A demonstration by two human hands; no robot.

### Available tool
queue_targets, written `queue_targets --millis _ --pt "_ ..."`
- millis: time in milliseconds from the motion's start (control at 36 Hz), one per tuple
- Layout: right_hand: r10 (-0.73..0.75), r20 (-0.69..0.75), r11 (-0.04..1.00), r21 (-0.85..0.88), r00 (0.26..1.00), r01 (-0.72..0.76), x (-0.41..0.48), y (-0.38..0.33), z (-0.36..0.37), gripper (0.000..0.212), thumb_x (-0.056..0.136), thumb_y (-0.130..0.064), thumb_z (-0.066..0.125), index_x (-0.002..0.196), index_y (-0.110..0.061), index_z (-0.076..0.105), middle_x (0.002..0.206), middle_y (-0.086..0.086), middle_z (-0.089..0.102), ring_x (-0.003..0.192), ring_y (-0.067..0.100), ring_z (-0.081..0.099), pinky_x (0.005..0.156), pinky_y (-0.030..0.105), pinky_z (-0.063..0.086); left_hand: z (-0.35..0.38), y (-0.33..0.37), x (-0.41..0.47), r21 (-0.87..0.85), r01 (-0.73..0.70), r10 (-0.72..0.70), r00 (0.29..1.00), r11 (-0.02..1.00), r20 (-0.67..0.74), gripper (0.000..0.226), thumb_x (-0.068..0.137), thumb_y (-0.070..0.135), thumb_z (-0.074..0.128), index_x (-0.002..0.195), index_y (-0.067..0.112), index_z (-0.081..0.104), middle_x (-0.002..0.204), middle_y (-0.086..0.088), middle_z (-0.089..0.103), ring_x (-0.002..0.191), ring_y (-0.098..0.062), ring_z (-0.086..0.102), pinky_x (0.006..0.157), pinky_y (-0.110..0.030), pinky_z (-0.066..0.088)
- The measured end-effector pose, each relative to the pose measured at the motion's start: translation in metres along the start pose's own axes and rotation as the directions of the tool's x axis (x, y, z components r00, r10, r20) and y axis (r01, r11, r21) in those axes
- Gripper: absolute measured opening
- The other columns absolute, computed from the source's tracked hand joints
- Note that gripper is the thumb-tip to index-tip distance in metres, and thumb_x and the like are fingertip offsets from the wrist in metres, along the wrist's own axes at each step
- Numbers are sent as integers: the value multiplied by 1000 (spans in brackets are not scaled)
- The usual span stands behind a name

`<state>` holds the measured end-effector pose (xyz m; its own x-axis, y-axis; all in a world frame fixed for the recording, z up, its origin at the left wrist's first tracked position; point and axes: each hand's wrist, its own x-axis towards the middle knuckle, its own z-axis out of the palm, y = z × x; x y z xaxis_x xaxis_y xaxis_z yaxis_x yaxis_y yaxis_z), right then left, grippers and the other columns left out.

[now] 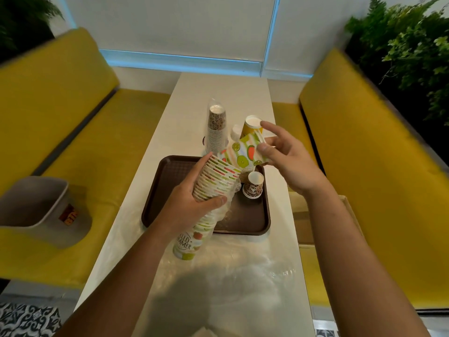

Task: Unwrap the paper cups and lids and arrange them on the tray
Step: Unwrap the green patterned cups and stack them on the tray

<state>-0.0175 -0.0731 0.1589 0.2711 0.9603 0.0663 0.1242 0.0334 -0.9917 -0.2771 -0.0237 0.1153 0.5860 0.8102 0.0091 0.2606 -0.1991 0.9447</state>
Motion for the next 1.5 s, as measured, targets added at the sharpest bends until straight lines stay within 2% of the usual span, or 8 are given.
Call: queue_targets --millis 250,444,583,778,1056,1139,1250,1500 --pt "100 151 993 55 983 -109 -8 16 1 90 90 7 72 158 -41 36 139 18 57 117 33 71 99 52 59 -10 2 9 -126 -4 -10 993 992 -114 90 90 23 80 155 58 28 125 46 56 117 7 62 101 -39 57" --pt "81 206 995 35 975 -90 3 38 36 78 90 1 78 154 -24 40 140 5 66 128 26 65 110 49 52 -12 2 16 -165 -27 3 990 986 -141 89 89 29 81 154 59 28 146 21 53 125 -6 62 102 -41 57" --pt "65 -15 996 -52 998 -66 21 64 62 70 87 -5 81 146 -23 47 132 -2 69 120 14 69 108 47 54 -23 -10 18 -200 13 -44 987 980 -154 88 88 29 83 151 62 31 148 19 53 126 -9 62 103 -45 57" --pt "-23 -328 982 -182 944 -39 53 100 101 79 87 -18 85 149 -23 37 143 -5 56 123 8 57 99 21 45 -47 -28 17 -236 69 -114 976 969 -183 86 89 24 81 153 56 33 143 17 58 122 -11 66 95 -42 61" --pt "-23 -341 923 -369 940 -111 81 148 120 73 88 -12 79 148 -27 39 141 -2 56 126 15 53 104 36 46 -70 -51 24 -271 125 -180 966 955 -188 93 77 38 87 150 60 34 144 13 59 124 -19 67 98 -53 58" --pt "-9 -330 902 -410 944 -135 83 165 122 88 84 -9 81 156 -24 34 151 1 52 138 25 52 114 47 46 -73 -56 27 -271 138 -190 966 953 -177 95 74 42 87 150 61 34 143 15 60 123 -17 67 100 -53 57" --pt "9 -354 890 -423 935 -168 81 177 124 103 83 -14 86 163 -28 23 163 -2 40 148 21 42 119 40 38 -74 -61 32 -252 150 -197 965 956 -171 93 77 41 85 151 61 32 141 19 60 122 -14 67 99 -50 58" --pt "-92 -218 705 -703 972 -91 72 187 123 58 86 -9 80 136 -19 53 136 8 53 121 29 57 100 47 57 -68 -65 39 -223 163 -198 969 961 -146 91 78 45 83 150 63 31 144 21 56 124 -11 64 99 -46 59"
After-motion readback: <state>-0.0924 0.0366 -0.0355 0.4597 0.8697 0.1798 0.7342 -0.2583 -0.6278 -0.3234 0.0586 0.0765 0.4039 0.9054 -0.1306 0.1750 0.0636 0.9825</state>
